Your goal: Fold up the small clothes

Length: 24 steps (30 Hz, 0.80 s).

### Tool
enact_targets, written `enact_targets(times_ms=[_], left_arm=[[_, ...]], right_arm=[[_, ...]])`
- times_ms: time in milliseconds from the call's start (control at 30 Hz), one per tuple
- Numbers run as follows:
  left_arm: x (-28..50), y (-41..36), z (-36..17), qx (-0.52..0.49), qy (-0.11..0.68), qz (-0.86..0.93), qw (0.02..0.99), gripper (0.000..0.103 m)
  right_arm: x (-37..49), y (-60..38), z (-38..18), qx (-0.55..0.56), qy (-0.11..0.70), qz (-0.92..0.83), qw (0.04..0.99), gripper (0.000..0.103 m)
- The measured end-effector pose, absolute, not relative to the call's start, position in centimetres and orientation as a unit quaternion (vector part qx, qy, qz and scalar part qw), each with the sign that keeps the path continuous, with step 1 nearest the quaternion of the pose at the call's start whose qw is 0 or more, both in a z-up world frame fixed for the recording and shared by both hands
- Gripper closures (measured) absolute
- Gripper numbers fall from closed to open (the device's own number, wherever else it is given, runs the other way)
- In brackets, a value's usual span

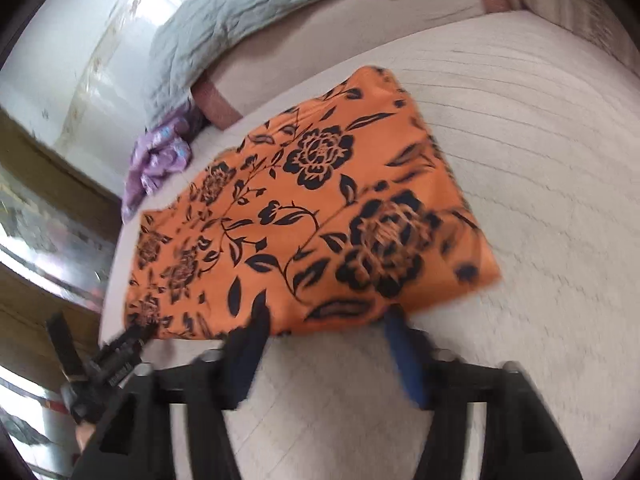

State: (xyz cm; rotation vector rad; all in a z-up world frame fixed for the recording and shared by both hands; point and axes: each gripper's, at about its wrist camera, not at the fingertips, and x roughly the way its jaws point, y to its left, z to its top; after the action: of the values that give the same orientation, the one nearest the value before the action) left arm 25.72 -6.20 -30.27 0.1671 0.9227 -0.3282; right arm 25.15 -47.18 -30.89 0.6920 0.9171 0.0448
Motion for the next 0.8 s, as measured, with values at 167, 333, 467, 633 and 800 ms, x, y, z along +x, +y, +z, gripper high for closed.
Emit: enact_targets(times_ms=[167, 333, 467, 633, 800], left_arm=[[23.3, -5.5, -29.3, 0.093, 0.411, -0.157, 0.893, 0.033], [22.4, -4.9, -29.3, 0.080, 0.417, -0.159, 0.891, 0.026], [22.1, -5.0, -29.7, 0.086, 0.424, -0.154, 0.888, 0.025], [22.0, -5.2, -30.2, 0.079, 0.428, -0.165, 0.885, 0.020], [22.2, -5.4, -30.4, 0.083, 0.426, -0.160, 0.887, 0.020]], right_arm=[[22.0, -47.4, -29.5, 0.360, 0.399, 0.027, 0.843, 0.038], [20.1, -47.4, -29.8, 0.371, 0.400, 0.028, 0.838, 0.038], [19.6, -47.9, -30.7, 0.390, 0.406, 0.023, 0.826, 0.038], [19.6, -48.1, -31.3, 0.400, 0.410, 0.015, 0.820, 0.038], [19.6, -48.0, -31.2, 0.399, 0.408, 0.015, 0.821, 0.038]])
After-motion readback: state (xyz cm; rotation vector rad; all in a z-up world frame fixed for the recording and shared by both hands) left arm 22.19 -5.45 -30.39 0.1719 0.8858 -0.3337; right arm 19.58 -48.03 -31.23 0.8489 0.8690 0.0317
